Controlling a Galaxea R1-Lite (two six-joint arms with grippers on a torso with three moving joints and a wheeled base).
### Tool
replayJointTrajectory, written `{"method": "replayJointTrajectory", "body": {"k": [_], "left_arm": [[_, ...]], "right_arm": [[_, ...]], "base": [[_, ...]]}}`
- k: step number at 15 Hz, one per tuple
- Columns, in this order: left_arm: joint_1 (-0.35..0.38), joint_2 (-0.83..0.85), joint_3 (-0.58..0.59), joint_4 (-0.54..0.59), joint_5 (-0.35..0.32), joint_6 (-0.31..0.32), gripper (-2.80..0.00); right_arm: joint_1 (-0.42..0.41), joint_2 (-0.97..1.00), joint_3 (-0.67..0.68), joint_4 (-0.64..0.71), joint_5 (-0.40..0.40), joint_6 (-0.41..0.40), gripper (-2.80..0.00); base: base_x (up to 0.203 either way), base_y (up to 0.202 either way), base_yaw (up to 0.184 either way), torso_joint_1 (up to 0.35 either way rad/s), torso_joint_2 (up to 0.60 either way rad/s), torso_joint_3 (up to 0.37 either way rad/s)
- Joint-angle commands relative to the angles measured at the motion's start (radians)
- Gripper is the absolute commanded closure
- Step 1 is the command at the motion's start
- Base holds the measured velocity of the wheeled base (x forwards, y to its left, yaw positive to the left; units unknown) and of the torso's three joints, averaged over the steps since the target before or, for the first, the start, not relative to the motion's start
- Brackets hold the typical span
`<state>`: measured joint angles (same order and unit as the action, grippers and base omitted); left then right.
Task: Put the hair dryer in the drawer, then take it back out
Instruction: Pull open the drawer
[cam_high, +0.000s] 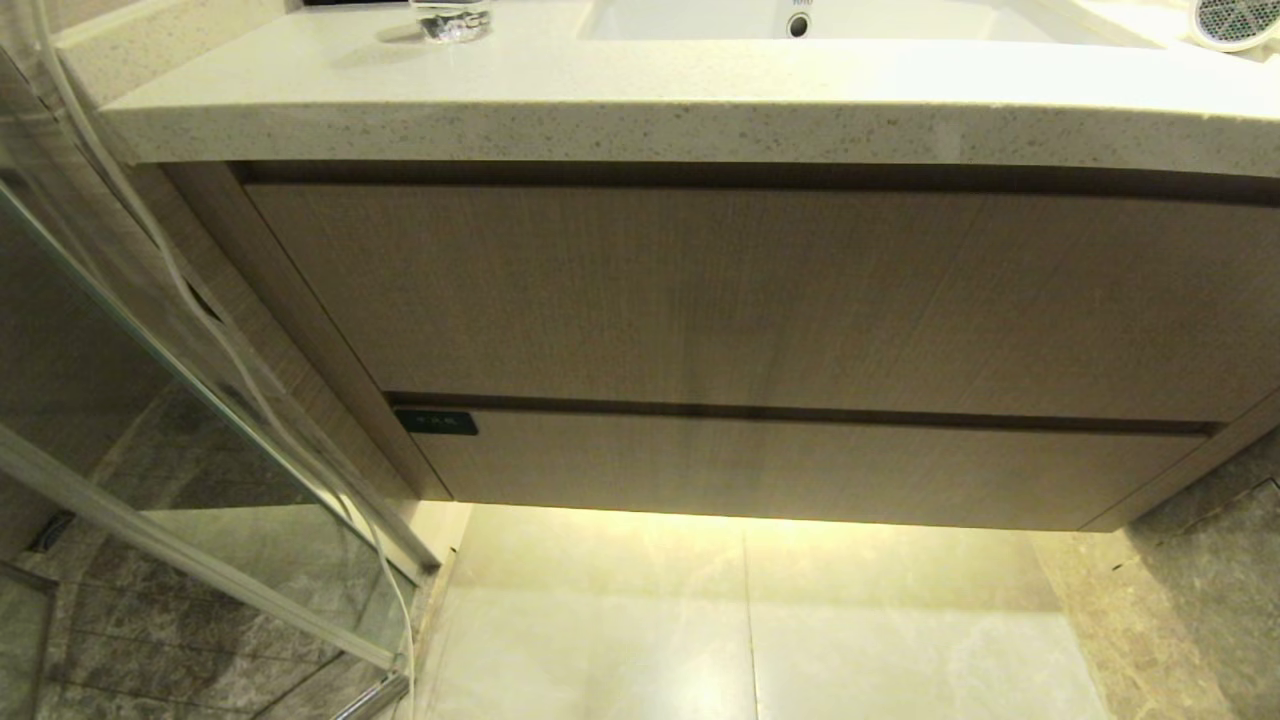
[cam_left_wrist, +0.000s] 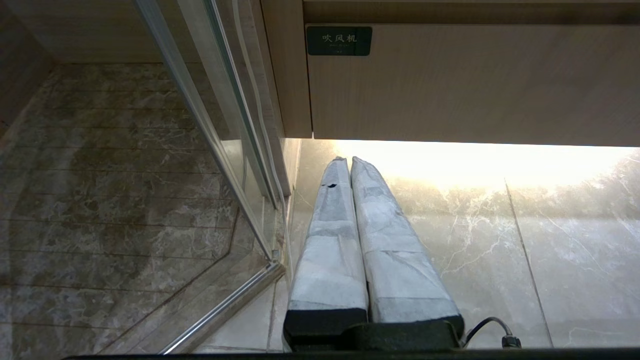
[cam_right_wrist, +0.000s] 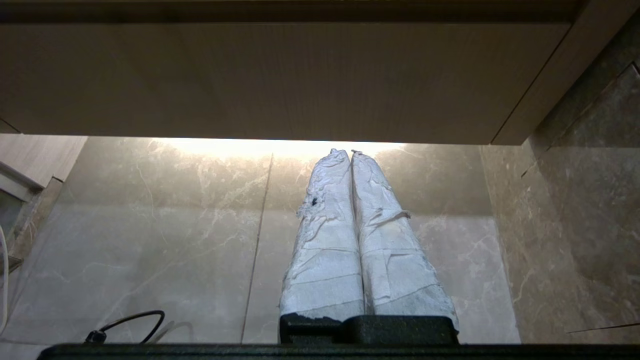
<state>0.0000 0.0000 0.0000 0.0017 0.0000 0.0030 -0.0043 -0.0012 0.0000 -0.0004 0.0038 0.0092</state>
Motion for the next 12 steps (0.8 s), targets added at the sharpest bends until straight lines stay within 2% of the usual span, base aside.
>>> {"method": "replayJointTrajectory", "body": {"k": [1,10,12], "left_arm": [[0.0,0.0,0.0,0.0,0.0,0.0,0.0],[0.0,0.0,0.0,0.0,0.0,0.0,0.0],[0.0,0.0,0.0,0.0,0.0,0.0,0.0]], "right_arm": [[0.0,0.001,0.002,0.0,0.001,0.0,0.0],[0.001,0.001,-0.009,0.016,-0.001,-0.006,0.0],[0.001,0.01,-0.094,0.07,0.017,-0.007,0.0]], "base": [[0.0,0.0,0.0,0.0,0.0,0.0],[0.0,0.0,0.0,0.0,0.0,0.0],[0.0,0.0,0.0,0.0,0.0,0.0]]}}
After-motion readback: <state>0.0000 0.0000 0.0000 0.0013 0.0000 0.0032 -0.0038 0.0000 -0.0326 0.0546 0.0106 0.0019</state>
